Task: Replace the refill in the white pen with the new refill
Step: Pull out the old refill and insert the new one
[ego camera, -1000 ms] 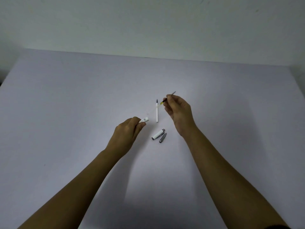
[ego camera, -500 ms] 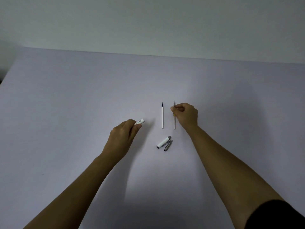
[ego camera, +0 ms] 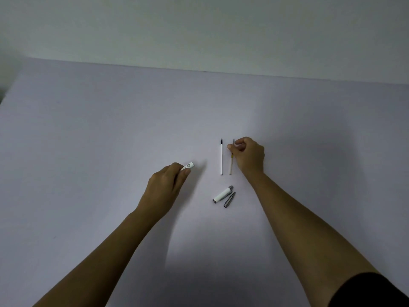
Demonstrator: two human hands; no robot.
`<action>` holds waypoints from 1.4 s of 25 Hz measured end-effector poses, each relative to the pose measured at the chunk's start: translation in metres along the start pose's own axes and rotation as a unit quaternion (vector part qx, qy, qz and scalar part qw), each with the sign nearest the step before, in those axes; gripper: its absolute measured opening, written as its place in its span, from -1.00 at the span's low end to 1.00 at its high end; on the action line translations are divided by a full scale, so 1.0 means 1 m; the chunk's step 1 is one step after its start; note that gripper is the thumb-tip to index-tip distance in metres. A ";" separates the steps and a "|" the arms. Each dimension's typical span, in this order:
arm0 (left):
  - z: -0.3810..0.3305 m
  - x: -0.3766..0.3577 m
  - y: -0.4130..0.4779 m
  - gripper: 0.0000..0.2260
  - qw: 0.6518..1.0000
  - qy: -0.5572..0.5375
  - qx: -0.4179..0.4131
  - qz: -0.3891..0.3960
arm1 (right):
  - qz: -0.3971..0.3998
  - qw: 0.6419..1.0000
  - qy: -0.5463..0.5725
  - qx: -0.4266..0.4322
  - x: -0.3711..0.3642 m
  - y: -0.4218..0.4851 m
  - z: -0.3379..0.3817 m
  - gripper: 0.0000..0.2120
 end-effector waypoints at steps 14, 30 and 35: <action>0.005 0.013 -0.007 -0.70 1.000 -0.005 0.001 -0.023 | 0.098 0.987 -0.130 0.006 -0.024 -0.007 0.047 -0.74; -0.026 -0.003 -0.017 -0.86 0.998 -0.057 -0.014 -0.026 | 0.054 0.898 0.408 -0.156 0.035 -0.052 0.079 -0.91; -0.040 -0.002 -0.016 -0.86 0.997 -0.059 -0.030 -0.035 | 0.088 0.886 0.427 -0.157 0.042 -0.066 0.078 -0.90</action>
Point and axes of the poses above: each hand's wrist, its own y-axis towards the middle knuckle, its own x-axis out of the back of the hand, z = x × y, the point moved 4 cm from there along y, towards the middle knuckle, and after that the axes turned 6 degrees about -z, right-handed, at the moved point
